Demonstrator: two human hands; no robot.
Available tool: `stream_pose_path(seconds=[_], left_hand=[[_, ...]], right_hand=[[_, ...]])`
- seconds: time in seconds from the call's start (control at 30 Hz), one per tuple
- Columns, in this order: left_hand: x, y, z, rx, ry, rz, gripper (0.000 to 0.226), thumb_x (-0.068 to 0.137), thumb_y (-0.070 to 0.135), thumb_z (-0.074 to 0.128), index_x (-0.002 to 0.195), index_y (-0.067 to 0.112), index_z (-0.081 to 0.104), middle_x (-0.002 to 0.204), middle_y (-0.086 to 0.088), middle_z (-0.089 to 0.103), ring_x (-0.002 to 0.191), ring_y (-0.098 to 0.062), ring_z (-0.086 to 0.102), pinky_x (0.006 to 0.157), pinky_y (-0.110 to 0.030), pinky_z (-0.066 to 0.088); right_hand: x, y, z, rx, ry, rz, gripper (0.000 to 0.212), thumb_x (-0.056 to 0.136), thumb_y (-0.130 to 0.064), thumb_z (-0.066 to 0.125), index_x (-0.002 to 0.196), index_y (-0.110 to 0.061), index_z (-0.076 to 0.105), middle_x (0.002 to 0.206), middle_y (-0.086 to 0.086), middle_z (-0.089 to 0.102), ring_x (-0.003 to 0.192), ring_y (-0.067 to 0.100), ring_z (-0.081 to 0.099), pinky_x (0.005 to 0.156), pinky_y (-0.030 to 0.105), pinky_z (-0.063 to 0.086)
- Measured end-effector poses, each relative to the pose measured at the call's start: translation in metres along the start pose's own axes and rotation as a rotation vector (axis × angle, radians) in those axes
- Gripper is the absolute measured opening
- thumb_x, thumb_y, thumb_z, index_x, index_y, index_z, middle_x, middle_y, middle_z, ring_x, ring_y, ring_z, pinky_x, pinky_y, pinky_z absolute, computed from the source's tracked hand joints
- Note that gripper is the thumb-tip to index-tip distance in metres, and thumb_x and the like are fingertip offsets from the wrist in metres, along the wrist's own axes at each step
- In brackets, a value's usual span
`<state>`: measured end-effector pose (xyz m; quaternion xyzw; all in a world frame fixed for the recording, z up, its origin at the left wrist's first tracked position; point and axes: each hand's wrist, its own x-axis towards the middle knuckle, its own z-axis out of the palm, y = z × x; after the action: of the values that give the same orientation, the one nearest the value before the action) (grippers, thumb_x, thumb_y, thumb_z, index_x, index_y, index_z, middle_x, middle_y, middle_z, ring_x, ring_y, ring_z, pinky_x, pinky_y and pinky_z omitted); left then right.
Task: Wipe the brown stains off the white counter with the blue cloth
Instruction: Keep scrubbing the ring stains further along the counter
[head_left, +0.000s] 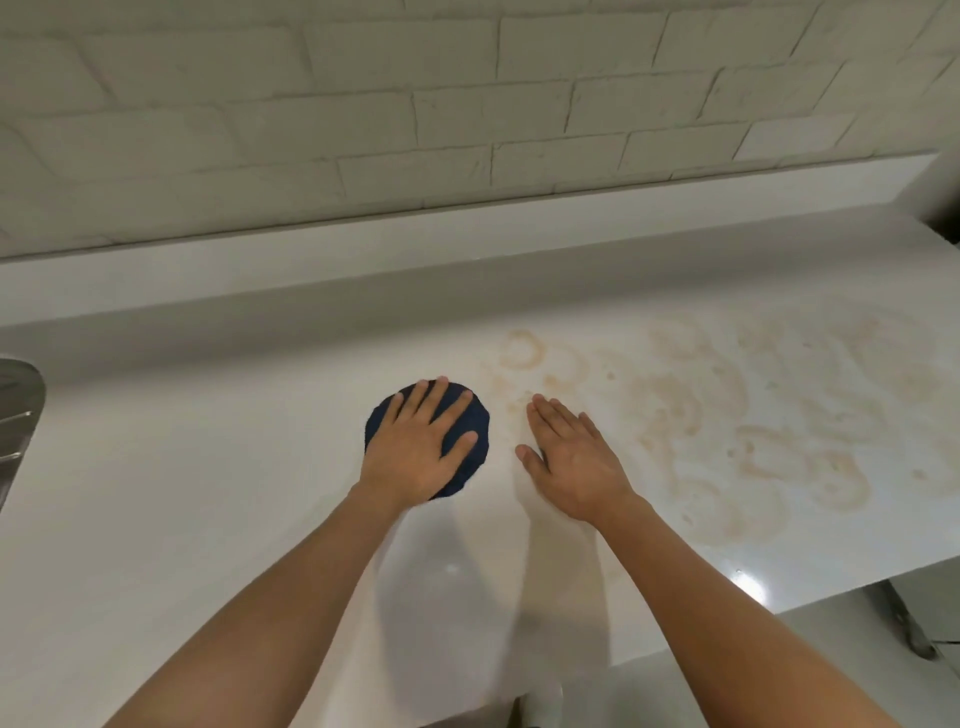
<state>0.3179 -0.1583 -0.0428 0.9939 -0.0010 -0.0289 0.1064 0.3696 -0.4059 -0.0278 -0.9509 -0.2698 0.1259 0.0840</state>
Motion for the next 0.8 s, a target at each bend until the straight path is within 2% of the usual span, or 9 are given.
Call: stream_pose_path(seconds=[0.1,0.2,0.3,0.43,0.5,0.57,0.67,0.8], left_hand=[[-0.018,-0.034,-0.005,0.015,-0.003,0.03,0.063,0.101,0.069,0.015,0.159,0.044,0.018,0.168,0.007,0.015,0.154,-0.02,0.012,0.124,-0.042,0.007],[0.01,-0.05,-0.017,0.037,-0.006,-0.16,0.064,0.102,0.065,0.015,0.16,0.038,0.018,0.169,0.001,0.013,0.155,-0.025,0.009,0.124,-0.047,0.008],[0.033,-0.016,-0.014,0.014,0.001,-0.276,0.066,0.102,0.062,0.015,0.161,0.035,0.013,0.17,-0.004,0.008,0.155,-0.028,0.003,0.124,-0.048,0.003],[-0.007,0.021,0.001,0.003,-0.006,-0.104,0.066,0.101,0.066,0.012,0.161,0.038,0.013,0.17,0.001,0.006,0.156,-0.023,0.003,0.125,-0.045,0.001],[-0.035,0.011,0.003,0.0,-0.001,-0.011,0.064,0.102,0.068,0.014,0.16,0.041,0.015,0.17,0.006,0.008,0.156,-0.02,0.006,0.125,-0.044,0.003],[-0.046,-0.011,0.0,0.005,0.001,0.003,0.063,0.102,0.069,0.016,0.159,0.042,0.018,0.169,0.008,0.011,0.155,-0.019,0.009,0.125,-0.043,0.006],[-0.024,-0.027,-0.008,0.021,0.012,-0.143,0.064,0.102,0.067,0.015,0.16,0.04,0.017,0.17,0.004,0.011,0.155,-0.022,0.008,0.125,-0.044,0.007],[0.018,0.007,-0.008,0.001,0.025,-0.35,0.065,0.102,0.062,0.013,0.162,0.034,0.01,0.17,-0.003,0.004,0.155,-0.027,-0.001,0.125,-0.048,0.001]], right_hand=[[0.002,0.001,0.001,0.002,0.005,-0.002,0.069,0.103,-0.056,0.012,0.16,-0.02,0.004,0.167,-0.008,-0.005,0.152,0.009,-0.007,0.122,0.035,-0.006],[0.002,0.0,0.001,0.016,-0.002,0.011,0.068,0.103,-0.054,0.014,0.16,-0.019,0.004,0.167,-0.008,-0.005,0.152,0.009,-0.008,0.123,0.036,-0.005],[0.003,-0.001,0.001,0.016,-0.003,0.013,0.068,0.103,-0.054,0.013,0.16,-0.019,0.003,0.167,-0.007,-0.005,0.152,0.01,-0.007,0.123,0.037,-0.005],[0.001,0.002,0.004,0.019,0.002,-0.009,0.068,0.103,-0.056,0.012,0.16,-0.02,0.003,0.167,-0.007,-0.005,0.152,0.009,-0.008,0.123,0.036,-0.005],[0.001,0.004,0.004,0.011,-0.003,-0.013,0.069,0.102,-0.056,0.011,0.16,-0.021,0.001,0.167,-0.008,-0.007,0.152,0.009,-0.009,0.123,0.036,-0.005],[0.002,0.004,0.004,-0.003,-0.015,-0.018,0.068,0.103,-0.056,0.011,0.16,-0.021,-0.001,0.167,-0.008,-0.009,0.152,0.009,-0.01,0.123,0.036,-0.006],[0.002,0.004,0.003,0.009,-0.012,-0.016,0.068,0.103,-0.055,0.012,0.16,-0.02,0.0,0.167,-0.008,-0.008,0.152,0.009,-0.01,0.123,0.036,-0.006],[0.002,0.005,0.003,-0.013,-0.013,-0.021,0.069,0.102,-0.057,0.009,0.16,-0.02,-0.001,0.167,-0.007,-0.008,0.152,0.01,-0.01,0.122,0.036,-0.007]])
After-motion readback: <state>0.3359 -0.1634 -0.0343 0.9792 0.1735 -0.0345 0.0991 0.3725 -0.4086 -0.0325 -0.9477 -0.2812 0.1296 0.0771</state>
